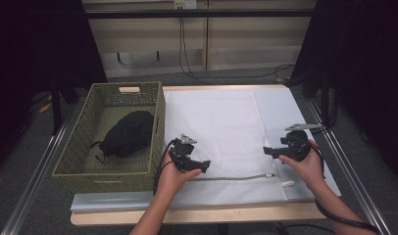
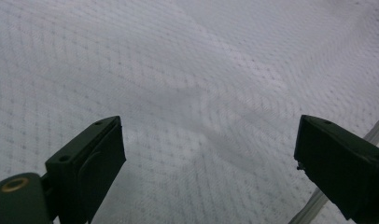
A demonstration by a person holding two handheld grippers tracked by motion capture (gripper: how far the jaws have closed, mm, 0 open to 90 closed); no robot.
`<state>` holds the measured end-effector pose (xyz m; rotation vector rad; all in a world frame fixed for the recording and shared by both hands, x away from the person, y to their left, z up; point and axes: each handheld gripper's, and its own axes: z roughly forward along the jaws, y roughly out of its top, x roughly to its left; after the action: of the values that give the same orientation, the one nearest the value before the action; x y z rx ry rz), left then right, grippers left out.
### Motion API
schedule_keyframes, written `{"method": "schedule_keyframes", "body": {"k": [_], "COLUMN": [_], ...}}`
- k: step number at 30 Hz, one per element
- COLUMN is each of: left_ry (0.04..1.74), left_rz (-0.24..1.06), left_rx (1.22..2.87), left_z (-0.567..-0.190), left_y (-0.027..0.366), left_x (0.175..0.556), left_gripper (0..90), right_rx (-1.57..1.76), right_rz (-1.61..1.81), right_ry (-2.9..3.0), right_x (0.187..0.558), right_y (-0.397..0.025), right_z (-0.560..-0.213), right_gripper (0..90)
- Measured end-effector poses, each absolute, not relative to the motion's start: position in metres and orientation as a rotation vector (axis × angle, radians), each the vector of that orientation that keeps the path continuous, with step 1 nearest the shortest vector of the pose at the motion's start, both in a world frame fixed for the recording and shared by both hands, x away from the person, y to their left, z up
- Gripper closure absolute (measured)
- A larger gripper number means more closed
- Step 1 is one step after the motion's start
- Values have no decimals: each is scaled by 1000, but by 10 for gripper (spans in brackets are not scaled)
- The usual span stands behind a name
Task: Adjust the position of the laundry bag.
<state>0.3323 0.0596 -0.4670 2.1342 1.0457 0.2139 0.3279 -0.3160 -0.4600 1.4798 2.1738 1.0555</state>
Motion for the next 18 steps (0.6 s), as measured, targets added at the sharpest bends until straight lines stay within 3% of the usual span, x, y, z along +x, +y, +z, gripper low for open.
{"method": "schedule_keyframes", "body": {"k": [10,18], "left_ry": [1061,1063], "left_rz": [205,214], "left_rx": [2121,2096], "left_z": [-464,-462], "left_y": [66,62], "left_x": [329,329], "left_gripper": [84,84], "right_rx": [1486,1594], "right_rz": [1065,1134], "right_ry": [2141,2094], "right_x": [330,333], "right_y": [-318,-330], "right_z": [-457,-460], "right_gripper": [193,394]}}
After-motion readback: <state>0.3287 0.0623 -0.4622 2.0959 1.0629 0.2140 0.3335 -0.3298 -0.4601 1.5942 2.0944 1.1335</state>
